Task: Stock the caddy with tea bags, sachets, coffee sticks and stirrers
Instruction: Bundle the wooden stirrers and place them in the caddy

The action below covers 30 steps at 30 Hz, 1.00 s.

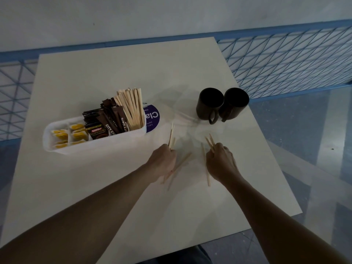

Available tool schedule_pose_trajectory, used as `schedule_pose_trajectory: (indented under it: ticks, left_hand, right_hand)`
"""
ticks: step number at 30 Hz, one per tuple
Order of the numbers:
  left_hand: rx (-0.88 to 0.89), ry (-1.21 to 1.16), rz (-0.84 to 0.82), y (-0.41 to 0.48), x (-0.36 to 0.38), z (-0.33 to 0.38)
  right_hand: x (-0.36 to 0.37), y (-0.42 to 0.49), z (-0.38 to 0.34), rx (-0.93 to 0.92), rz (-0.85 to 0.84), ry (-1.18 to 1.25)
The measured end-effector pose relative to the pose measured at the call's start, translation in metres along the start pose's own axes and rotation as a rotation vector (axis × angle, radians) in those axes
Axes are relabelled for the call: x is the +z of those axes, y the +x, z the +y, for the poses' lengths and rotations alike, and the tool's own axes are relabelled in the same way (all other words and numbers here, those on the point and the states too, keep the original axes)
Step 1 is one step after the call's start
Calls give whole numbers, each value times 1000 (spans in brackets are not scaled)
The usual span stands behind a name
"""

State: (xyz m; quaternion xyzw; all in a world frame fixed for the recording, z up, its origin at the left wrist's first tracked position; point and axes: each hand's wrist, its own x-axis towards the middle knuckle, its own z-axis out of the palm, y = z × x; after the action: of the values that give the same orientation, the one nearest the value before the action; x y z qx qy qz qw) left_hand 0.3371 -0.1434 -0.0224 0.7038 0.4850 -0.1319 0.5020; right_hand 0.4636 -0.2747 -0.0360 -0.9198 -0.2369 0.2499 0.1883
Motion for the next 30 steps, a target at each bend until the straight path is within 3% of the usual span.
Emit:
schedule_pose_trajectory:
  ticks: [7, 12, 18, 22, 30]
  left_hand:
    - [63, 308, 76, -3, 9, -6]
    - [203, 525, 269, -10, 15, -14]
    - [271, 687, 309, -9, 16, -12]
    - [297, 688, 288, -7, 15, -12]
    - [208, 507, 235, -1, 11, -14]
  right_hand:
    - [12, -11, 0, 25, 97, -150]
    - [10, -12, -10, 93, 83, -139]
    - [9, -5, -17, 74, 54, -200]
    - [11, -5, -17, 11, 51, -253]
    - [10, -4, -16, 49, -8, -195]
